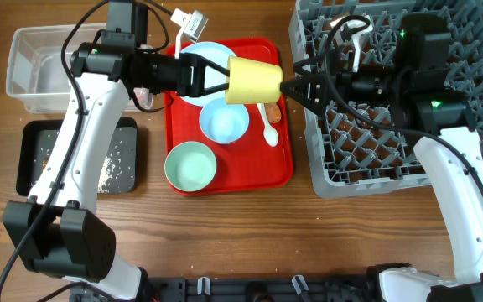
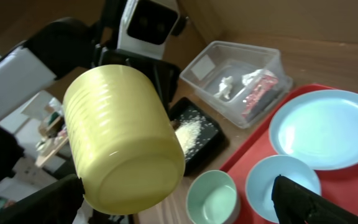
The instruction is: Sort waste into correct bins and load items into the dishwasher rack
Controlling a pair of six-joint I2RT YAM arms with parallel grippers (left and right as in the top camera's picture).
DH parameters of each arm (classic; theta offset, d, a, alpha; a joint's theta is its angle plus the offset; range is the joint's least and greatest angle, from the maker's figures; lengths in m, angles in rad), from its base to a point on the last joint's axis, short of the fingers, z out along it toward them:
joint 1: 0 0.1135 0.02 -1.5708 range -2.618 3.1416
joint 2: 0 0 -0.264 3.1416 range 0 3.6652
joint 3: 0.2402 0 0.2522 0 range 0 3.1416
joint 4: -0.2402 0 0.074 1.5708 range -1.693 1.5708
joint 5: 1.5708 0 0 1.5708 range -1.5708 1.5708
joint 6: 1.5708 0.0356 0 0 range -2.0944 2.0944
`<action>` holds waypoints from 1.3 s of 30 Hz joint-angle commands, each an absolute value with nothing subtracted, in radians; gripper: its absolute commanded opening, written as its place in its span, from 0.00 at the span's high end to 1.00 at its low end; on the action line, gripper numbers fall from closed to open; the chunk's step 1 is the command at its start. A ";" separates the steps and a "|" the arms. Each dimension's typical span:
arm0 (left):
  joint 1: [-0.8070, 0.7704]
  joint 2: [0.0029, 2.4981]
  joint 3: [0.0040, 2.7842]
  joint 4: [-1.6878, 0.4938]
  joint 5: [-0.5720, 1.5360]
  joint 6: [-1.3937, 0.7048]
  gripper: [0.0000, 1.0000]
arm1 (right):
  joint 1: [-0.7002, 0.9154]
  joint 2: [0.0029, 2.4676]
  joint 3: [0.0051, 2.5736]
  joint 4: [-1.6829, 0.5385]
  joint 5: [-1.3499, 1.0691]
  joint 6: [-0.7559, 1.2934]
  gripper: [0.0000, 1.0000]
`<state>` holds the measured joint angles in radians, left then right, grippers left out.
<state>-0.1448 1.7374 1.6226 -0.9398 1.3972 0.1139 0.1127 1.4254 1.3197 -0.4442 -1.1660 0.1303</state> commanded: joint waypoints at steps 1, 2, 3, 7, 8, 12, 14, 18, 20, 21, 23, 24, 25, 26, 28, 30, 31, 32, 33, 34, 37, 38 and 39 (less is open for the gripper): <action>-0.148 1.748 1.622 -0.923 1.500 0.154 0.96 | 0.133 1.450 1.312 -0.386 -1.340 0.105 0.00; -0.148 1.748 1.622 -0.923 1.500 0.154 0.96 | 0.140 1.452 1.312 -0.370 -1.356 0.105 0.00; -0.148 1.748 1.622 -0.923 1.500 0.154 0.96 | 0.150 1.452 1.312 -0.363 -1.361 0.108 0.00; -0.148 1.748 1.622 -0.913 1.500 0.154 0.96 | 0.154 1.452 1.312 -0.306 -1.417 0.119 0.03; -0.148 1.748 1.622 -0.912 1.499 0.154 0.96 | 0.159 1.452 1.312 -0.290 -1.415 0.138 0.05; -0.149 1.748 1.622 -0.908 1.499 0.154 0.96 | 0.188 1.454 1.312 -0.240 -1.415 0.160 0.19; -0.149 1.748 1.622 -0.904 1.499 0.154 0.96 | 0.205 1.454 1.312 -0.239 -1.403 0.159 0.22; -0.149 1.748 1.622 -0.905 1.499 0.154 0.96 | 0.233 1.467 1.312 -0.231 -1.385 0.159 0.28; -0.159 1.748 1.622 -0.904 1.493 0.154 0.96 | 0.240 1.469 1.312 -0.220 -1.385 0.160 0.32; -0.170 1.748 1.622 -0.904 1.471 0.154 0.96 | 0.240 1.469 1.312 -0.215 -1.385 0.160 0.35; -0.189 1.748 1.622 -0.904 1.439 0.154 0.96 | 0.240 1.469 1.312 -0.213 -1.385 0.161 0.50; -0.197 1.748 1.622 -0.899 1.438 0.154 0.96 | 0.240 1.469 1.312 -0.213 -1.385 0.161 0.57; -0.199 1.748 1.622 -0.893 1.431 0.154 0.91 | 0.240 1.469 1.312 -0.213 -1.385 0.160 0.62; -0.198 1.748 1.622 -0.893 1.411 0.154 0.76 | 0.240 1.469 1.312 -0.213 -1.385 0.160 0.63; -0.194 1.748 1.622 -0.894 1.354 0.153 0.52 | 0.228 1.469 1.312 -0.219 -1.385 0.160 0.64; -0.169 1.748 1.622 -0.894 1.317 0.150 0.47 | 0.187 1.469 1.312 -0.227 -1.415 0.157 0.63; -0.144 1.748 1.622 -0.894 1.310 0.150 0.45 | 0.138 1.468 1.312 -0.231 -1.441 0.157 0.63; -0.113 1.748 1.622 -0.899 1.311 0.150 0.43 | 0.089 1.468 1.312 -0.239 -1.460 0.157 0.63; -0.080 1.748 1.622 -0.910 1.311 0.150 0.43 | 0.047 1.468 1.312 -0.257 -1.465 0.156 0.63; -0.048 1.748 1.622 -0.921 1.311 0.150 0.42 | 0.003 1.468 1.312 -0.289 -1.463 0.132 0.63; 0.038 1.748 1.622 -0.936 1.274 0.150 0.40 | -0.093 1.452 1.312 -0.544 -1.182 0.034 0.61; 0.052 1.748 1.622 -0.943 1.223 0.150 0.40 | -0.098 1.431 1.313 -0.648 -0.997 0.018 0.61; 0.056 1.748 1.622 -0.956 1.147 0.150 0.40 | -0.098 1.409 1.323 -0.733 -0.855 0.018 0.61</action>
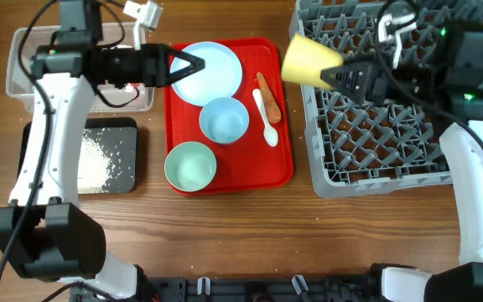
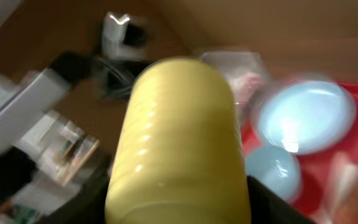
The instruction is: Sort waste into correct bins and load items into the dishwasher rack
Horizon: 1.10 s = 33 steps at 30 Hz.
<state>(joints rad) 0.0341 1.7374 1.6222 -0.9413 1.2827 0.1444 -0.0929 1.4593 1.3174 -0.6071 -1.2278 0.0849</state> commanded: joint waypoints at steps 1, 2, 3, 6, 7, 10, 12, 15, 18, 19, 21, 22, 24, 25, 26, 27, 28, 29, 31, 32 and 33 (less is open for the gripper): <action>0.054 1.748 1.622 -0.966 1.089 0.150 0.38 | -0.098 1.387 1.343 -0.811 -0.741 0.020 0.61; 0.046 1.748 1.622 -0.981 1.012 0.150 0.37 | -0.098 1.363 1.374 -0.895 -0.630 0.031 0.61; 0.036 1.748 1.622 -0.992 0.942 0.150 0.36 | -0.098 1.339 1.423 -0.999 -0.505 0.048 0.60; 0.011 1.748 1.622 -1.011 0.788 0.150 0.38 | -0.094 1.327 1.546 -1.257 -0.182 0.095 0.60; 0.004 1.748 1.622 -1.011 0.760 0.150 0.38 | -0.094 1.328 1.547 -1.293 -0.109 0.126 0.60; -0.019 1.748 1.622 -1.011 0.725 0.150 0.39 | -0.095 1.375 1.546 -1.386 0.048 0.243 0.59; -0.036 1.748 1.622 -1.011 0.681 0.150 0.38 | -0.093 1.462 1.546 -1.431 0.052 0.263 0.59; -0.056 1.748 1.622 -1.010 0.667 0.150 0.38 | -0.078 1.583 1.544 -1.494 0.046 0.259 0.58; -0.057 1.748 1.622 -1.011 0.663 0.150 0.39 | -0.043 1.676 1.541 -1.482 0.006 0.232 0.57; -0.057 1.748 1.622 -1.011 0.663 0.150 0.39 | -0.035 1.697 1.535 -1.475 0.006 0.233 0.57; -0.057 1.748 1.622 -1.011 0.663 0.150 0.39 | -0.025 1.726 1.499 -1.452 0.006 0.234 0.56; -0.057 1.748 1.622 -1.011 0.663 0.150 0.38 | -0.025 1.731 1.473 -1.436 0.006 0.235 0.53; -0.057 1.748 1.622 -1.011 0.663 0.150 0.38 | -0.025 1.731 1.423 -1.391 0.006 0.235 0.26; -0.057 1.748 1.622 -1.011 0.663 0.150 0.37 | -0.025 1.731 1.419 -1.378 0.000 0.236 0.20; -0.057 1.748 1.622 -1.011 0.664 0.150 0.37 | -0.025 1.731 1.420 -1.370 -0.001 0.236 0.16; -0.057 1.748 1.622 -1.011 0.664 0.150 0.37 | -0.025 1.731 1.423 -1.369 -0.001 0.236 0.13; -0.057 1.748 1.622 -1.011 0.664 0.150 0.37 | -0.025 1.731 1.433 -1.371 -0.001 0.236 0.10; -0.057 1.748 1.622 -1.011 0.664 0.150 0.37 | -0.025 1.731 1.459 -1.382 -0.001 0.236 0.10; -0.057 1.748 1.622 -1.011 0.664 0.150 0.37 | -0.025 1.729 1.547 -1.419 -0.020 0.233 0.09; -0.057 1.748 1.622 -1.012 0.664 0.150 0.37 | -0.025 1.728 1.600 -1.438 -0.053 0.209 0.10; -0.063 1.748 1.622 -1.012 0.664 0.150 0.37 | -0.023 1.728 1.684 -1.460 -0.116 0.171 0.14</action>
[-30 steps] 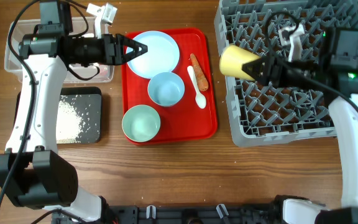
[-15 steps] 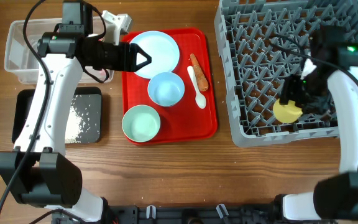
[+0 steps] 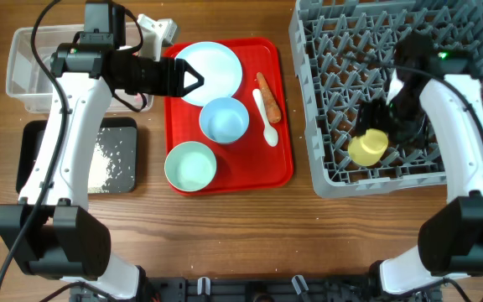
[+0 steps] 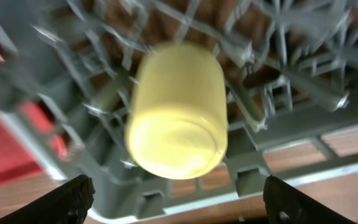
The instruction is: Sort waste into correct bins and load items into the dishwasher rack
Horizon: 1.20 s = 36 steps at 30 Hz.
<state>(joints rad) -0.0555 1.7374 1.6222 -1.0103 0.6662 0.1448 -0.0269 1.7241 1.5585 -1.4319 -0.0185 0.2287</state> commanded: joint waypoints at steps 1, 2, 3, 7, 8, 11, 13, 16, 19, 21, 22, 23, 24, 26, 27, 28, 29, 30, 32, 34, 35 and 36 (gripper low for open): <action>-0.072 1.748 1.622 -1.012 0.663 0.150 0.36 | -0.009 1.725 1.734 -1.459 -0.165 0.150 0.16; -0.080 1.748 1.622 -1.012 0.660 0.150 0.36 | 0.013 1.725 1.770 -1.448 -0.193 0.149 0.17; -0.089 1.748 1.622 -1.012 0.651 0.150 0.36 | 0.052 1.725 1.791 -1.412 -0.218 0.150 0.17; -0.099 1.748 1.622 -1.010 0.392 -0.101 0.38 | 0.240 1.749 1.791 -1.217 -0.236 0.186 0.20; -0.098 1.748 1.622 -1.011 0.368 -0.138 0.38 | 0.282 1.765 1.791 -1.169 -0.218 0.188 0.20; -0.126 1.748 1.621 -1.015 0.369 -0.165 0.38 | 0.344 1.800 1.791 -1.103 -0.165 0.236 0.20; -0.194 1.749 1.610 -1.015 0.334 -0.166 0.39 | 0.341 1.800 1.791 -1.077 -0.166 0.260 0.20; -0.290 1.749 1.547 -1.009 0.197 -0.270 0.42 | 0.343 1.801 1.791 -1.076 -0.167 0.263 0.20; -0.308 1.749 1.488 -0.999 0.089 -0.418 0.42 | 0.353 1.828 1.785 -1.061 -0.212 0.268 0.26; -0.265 1.749 1.486 -0.981 0.070 -0.496 0.41 | 0.397 1.895 1.774 -1.039 -0.215 0.299 0.34; -0.235 1.749 1.486 -0.965 0.069 -0.519 0.40 | 0.423 1.932 1.774 -1.025 -0.220 0.316 0.41; -0.213 1.749 1.486 -0.955 0.069 -0.530 0.38 | 0.447 1.964 1.774 -1.010 -0.220 0.321 0.46; -0.194 1.749 1.486 -0.947 0.069 -0.532 0.33 | 0.469 1.993 1.774 -0.997 -0.219 0.322 0.51; -0.151 1.749 1.486 -0.942 0.069 -0.532 0.19 | 0.513 2.075 1.774 -0.960 -0.218 0.325 0.56; -0.134 1.749 1.486 -0.942 0.069 -0.532 0.13 | 0.523 2.104 1.774 -0.950 -0.206 0.326 0.59; -0.122 1.749 1.486 -0.942 0.069 -0.532 0.11 | 0.531 2.129 1.774 -0.945 -0.191 0.326 0.63; -0.110 1.749 1.486 -0.942 0.069 -0.532 0.09 | 0.540 2.161 1.774 -0.942 -0.177 0.342 0.65; -0.102 1.749 1.486 -0.942 0.069 -0.532 0.06 | 0.543 2.185 1.774 -0.938 -0.177 0.342 0.68; -0.100 1.749 1.486 -0.942 0.069 -0.532 0.00 | 0.546 2.220 1.774 -0.929 -0.171 0.342 0.71; -0.100 1.749 1.486 -0.942 0.069 -0.532 0.00 | 0.547 2.253 1.774 -0.933 -0.155 0.343 0.71; -0.100 1.749 1.486 -0.942 0.069 -0.532 0.00 | 0.547 2.267 1.774 -0.936 -0.154 0.343 0.73; -0.100 1.749 1.486 -0.942 0.069 -0.532 0.00 | 0.547 2.269 1.774 -0.936 -0.153 0.342 0.73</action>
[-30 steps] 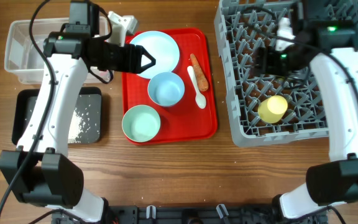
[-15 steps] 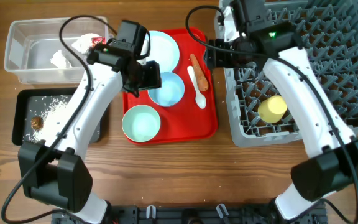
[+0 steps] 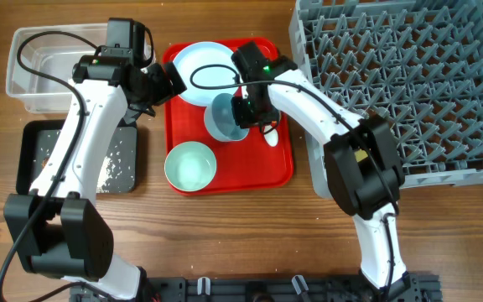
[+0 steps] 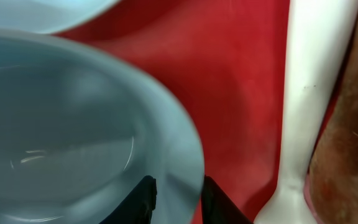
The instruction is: Sort waste into correct bins and load items into the dishwasher rack
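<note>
My right gripper (image 3: 240, 113) reaches across to the red tray (image 3: 283, 172). It is shut on the right rim of the blue bowl (image 3: 221, 122). In the right wrist view the two black fingers (image 4: 145, 198) straddle the rim of the blue bowl (image 4: 73, 137), with the gripper (image 4: 179, 186) low over the tray. Beside it lie a white spoon (image 4: 316, 93) and a brown food scrap (image 4: 353, 130). At the tray's left edge my left gripper (image 3: 173, 80) is open and holds nothing. No yellow cup shows in the grey dishwasher rack (image 3: 426, 92).
A pale plate (image 3: 204, 60) and a green bowl (image 3: 190, 166) also sit on the tray. At the far left stand a clear plastic bin (image 3: 40, 59) and a black tray of rice (image 3: 111, 164). My right arm crosses the rack's left edge.
My right gripper has left the yellow cup in the rack and now grips the blue bowl's rim on the tray. The left gripper sits slightly further left.
Both grippers met at the yellow cup above the tray. Then my right gripper alone held it at the rack's left edge, with the left one open over the plate. Then the cup was low in the rack's front. Now the right gripper holds the blue bowl.
</note>
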Controlling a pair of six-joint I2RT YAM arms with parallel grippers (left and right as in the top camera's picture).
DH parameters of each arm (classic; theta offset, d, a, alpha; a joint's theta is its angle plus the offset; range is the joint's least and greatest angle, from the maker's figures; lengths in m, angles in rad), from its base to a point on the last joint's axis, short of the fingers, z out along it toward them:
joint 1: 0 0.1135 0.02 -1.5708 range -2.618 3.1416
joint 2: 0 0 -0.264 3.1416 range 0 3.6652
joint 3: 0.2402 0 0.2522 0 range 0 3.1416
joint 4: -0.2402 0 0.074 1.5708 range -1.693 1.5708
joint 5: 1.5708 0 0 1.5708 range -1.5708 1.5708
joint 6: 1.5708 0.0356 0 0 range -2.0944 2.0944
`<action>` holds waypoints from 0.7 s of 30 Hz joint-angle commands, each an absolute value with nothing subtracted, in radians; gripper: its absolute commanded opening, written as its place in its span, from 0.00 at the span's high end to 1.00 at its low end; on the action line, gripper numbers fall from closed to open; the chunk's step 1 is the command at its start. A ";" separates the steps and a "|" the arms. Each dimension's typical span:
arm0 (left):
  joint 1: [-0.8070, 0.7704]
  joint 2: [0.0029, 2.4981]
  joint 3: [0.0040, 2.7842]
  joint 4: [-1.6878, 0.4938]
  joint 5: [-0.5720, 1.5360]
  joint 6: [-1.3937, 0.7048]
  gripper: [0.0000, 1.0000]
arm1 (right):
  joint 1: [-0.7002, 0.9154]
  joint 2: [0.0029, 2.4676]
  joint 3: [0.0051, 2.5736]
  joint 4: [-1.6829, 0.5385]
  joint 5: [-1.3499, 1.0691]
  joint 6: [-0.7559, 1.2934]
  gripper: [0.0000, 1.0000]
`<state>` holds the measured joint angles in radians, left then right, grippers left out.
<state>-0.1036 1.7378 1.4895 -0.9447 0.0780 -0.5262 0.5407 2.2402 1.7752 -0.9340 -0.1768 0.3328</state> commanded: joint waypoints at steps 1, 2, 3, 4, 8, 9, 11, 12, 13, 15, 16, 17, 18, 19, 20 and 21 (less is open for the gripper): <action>-0.100 1.749 1.486 -0.943 0.069 -0.532 0.00 | 0.547 2.268 1.774 -0.936 -0.146 0.342 0.74; -0.100 1.749 1.486 -0.942 0.069 -0.532 0.00 | 0.547 2.269 1.774 -0.936 -0.146 0.342 0.74; -0.100 1.749 1.486 -0.942 0.069 -0.532 0.00 | 0.545 2.268 1.774 -0.938 -0.146 0.341 0.74; -0.100 1.749 1.486 -0.942 0.069 -0.532 0.00 | 0.545 2.267 1.774 -0.941 -0.146 0.342 0.74; -0.100 1.749 1.486 -0.942 0.069 -0.532 0.00 | 0.544 2.267 1.774 -0.955 -0.127 0.343 0.96; -0.100 1.749 1.486 -0.942 0.069 -0.532 0.00 | 0.541 2.265 1.774 -0.964 -0.127 0.343 0.96; -0.100 1.749 1.486 -0.942 0.069 -0.532 0.00 | 0.532 2.260 1.774 -0.977 -0.127 0.340 0.96; -0.100 1.749 1.486 -0.942 0.069 -0.532 0.00 | 0.528 2.257 1.775 -0.981 -0.127 0.341 0.96; -0.100 1.749 1.486 -0.943 0.069 -0.532 0.00 | 0.523 2.252 1.775 -0.982 -0.127 0.340 0.96; -0.100 1.749 1.486 -0.943 0.069 -0.532 0.00 | 0.513 2.234 1.775 -0.992 -0.127 0.338 0.96; -0.100 1.749 1.486 -0.942 0.070 -0.532 0.00 | 0.506 2.218 1.776 -1.000 -0.127 0.327 0.96; -0.100 1.749 1.486 -0.942 0.070 -0.532 0.00 | 0.499 2.202 1.776 -1.011 -0.126 0.315 0.96; -0.100 1.749 1.486 -0.942 0.070 -0.532 0.00 | 0.490 2.180 1.776 -1.024 -0.119 0.313 0.96; -0.100 1.749 1.486 -0.942 0.070 -0.532 0.00 | 0.478 2.146 1.776 -1.040 -0.100 0.309 0.96; -0.100 1.749 1.486 -0.942 0.070 -0.532 0.00 | 0.469 2.118 1.776 -1.045 -0.097 0.294 0.96; -0.100 1.749 1.486 -0.942 0.069 -0.532 0.00 | 0.463 2.096 1.776 -1.045 -0.094 0.289 0.96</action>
<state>-0.1032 1.7378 1.4895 -0.9443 0.0784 -0.5262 0.4812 2.1975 1.7752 -1.0412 -0.1287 0.3225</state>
